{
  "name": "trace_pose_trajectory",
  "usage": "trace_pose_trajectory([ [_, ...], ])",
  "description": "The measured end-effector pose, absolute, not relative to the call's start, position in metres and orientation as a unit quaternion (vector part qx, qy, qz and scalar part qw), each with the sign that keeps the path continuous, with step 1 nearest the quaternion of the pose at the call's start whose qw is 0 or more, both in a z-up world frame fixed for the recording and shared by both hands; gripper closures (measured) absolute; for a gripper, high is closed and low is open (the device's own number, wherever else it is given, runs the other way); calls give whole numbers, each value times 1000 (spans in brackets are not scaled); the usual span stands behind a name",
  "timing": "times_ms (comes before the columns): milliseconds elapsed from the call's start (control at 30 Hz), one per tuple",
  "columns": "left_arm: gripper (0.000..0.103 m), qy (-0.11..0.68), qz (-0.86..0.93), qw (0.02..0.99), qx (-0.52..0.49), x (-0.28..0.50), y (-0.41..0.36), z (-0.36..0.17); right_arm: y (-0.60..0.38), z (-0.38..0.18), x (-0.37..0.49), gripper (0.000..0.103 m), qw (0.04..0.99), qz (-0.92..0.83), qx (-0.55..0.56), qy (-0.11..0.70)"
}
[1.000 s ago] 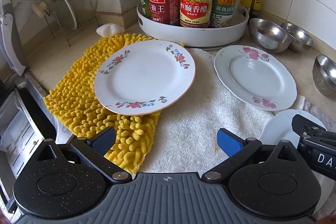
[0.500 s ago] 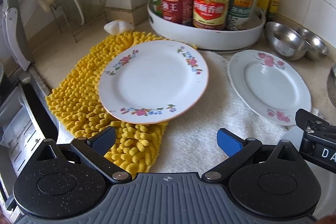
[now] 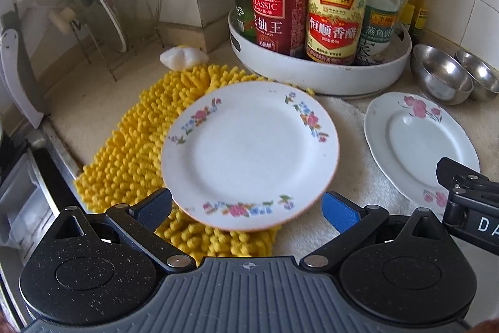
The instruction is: Organize plates and bowls
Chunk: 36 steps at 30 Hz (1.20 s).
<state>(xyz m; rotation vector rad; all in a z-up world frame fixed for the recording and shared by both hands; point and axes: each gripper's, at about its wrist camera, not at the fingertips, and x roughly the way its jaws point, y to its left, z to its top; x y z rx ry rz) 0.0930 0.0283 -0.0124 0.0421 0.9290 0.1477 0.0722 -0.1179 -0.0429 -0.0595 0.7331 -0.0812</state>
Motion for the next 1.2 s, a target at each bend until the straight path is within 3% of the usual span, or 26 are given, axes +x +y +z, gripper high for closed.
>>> trace_pose_trajectory([
  [1200, 0, 458, 74, 885, 39, 158, 121, -26, -49, -56, 128, 0, 919, 26, -19, 393],
])
